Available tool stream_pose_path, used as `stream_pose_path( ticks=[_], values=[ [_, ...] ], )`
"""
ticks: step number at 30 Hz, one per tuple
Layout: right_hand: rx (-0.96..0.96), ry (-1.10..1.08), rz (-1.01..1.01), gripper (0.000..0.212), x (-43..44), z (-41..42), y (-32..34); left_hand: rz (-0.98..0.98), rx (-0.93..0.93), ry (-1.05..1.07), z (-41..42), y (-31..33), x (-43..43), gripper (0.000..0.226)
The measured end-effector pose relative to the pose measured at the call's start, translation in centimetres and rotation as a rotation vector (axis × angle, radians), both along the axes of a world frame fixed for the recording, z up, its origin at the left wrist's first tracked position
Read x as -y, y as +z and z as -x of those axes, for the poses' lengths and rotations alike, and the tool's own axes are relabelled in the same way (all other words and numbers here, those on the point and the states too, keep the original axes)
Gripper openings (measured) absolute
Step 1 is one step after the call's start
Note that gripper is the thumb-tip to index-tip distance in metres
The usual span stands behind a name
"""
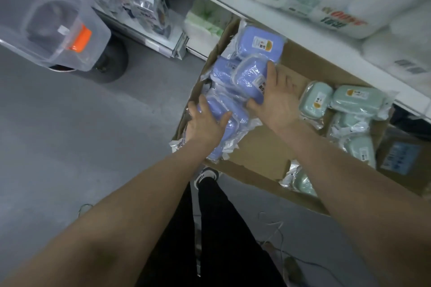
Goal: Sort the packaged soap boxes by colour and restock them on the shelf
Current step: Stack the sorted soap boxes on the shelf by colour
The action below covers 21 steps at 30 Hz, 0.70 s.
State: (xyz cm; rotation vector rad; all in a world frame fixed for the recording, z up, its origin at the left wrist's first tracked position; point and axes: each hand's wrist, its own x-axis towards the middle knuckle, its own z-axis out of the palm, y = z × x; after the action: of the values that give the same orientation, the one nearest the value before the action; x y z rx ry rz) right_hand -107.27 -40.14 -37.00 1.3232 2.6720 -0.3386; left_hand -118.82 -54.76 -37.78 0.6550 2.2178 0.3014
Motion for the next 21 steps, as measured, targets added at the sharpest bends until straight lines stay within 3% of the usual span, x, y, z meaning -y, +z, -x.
stream_pose_path(
  ticks=[7,12,21],
  values=[
    [-0.055,-0.015,-0.023,0.092,0.2,-3.0,2.9,0.053,0.025,0.05,0.2,1.3,-2.8,0.076],
    [-0.097,-0.035,-0.084,0.095,0.1,-3.7,7.2,-0.08,-0.004,-0.026,2.1,5.0,-2.4,0.071],
    [-0.186,0.018,-0.308,0.088,-2.0,-3.9,18.3,-0.381,-0.193,-0.148,6.1,15.8,-3.2,0.11]
  ],
)
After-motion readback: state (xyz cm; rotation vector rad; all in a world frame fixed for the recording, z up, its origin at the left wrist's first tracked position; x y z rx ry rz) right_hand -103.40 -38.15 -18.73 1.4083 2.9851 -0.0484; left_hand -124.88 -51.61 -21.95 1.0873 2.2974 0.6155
